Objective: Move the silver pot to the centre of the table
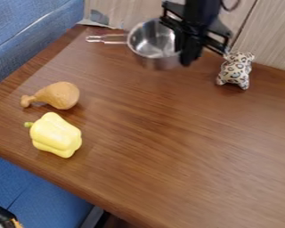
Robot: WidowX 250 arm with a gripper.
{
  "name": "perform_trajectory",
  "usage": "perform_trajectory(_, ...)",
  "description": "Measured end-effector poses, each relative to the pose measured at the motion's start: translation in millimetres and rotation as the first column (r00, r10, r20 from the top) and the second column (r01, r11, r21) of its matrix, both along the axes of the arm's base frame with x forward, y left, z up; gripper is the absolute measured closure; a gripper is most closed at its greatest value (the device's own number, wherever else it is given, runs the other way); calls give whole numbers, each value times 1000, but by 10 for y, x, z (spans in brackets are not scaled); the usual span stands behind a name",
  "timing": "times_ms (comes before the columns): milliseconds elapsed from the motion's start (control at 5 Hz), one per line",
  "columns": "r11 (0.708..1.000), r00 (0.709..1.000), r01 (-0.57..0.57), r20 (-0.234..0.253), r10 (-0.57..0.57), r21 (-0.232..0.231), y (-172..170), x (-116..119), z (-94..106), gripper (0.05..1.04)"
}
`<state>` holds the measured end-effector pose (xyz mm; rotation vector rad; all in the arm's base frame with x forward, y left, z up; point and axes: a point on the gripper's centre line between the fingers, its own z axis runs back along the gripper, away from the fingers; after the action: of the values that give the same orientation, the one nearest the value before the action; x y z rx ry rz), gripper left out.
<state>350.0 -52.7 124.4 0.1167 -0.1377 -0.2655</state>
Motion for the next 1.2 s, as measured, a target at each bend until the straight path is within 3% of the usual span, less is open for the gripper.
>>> perform_trajectory(200, 991, 991, 133, -1, -133, -5, -260, -217, -45, 1005)
perform_trajectory(600, 945, 945, 324, -26, -325, -32, -647, -486, -299, 1005)
perform_trajectory(1000, 914, 911, 406, -68, -406, -18, -827, -552, -556, 1005)
perform_trajectory(1200, 921, 918, 389, -81, -388, 1, -786, -575, -626, 975)
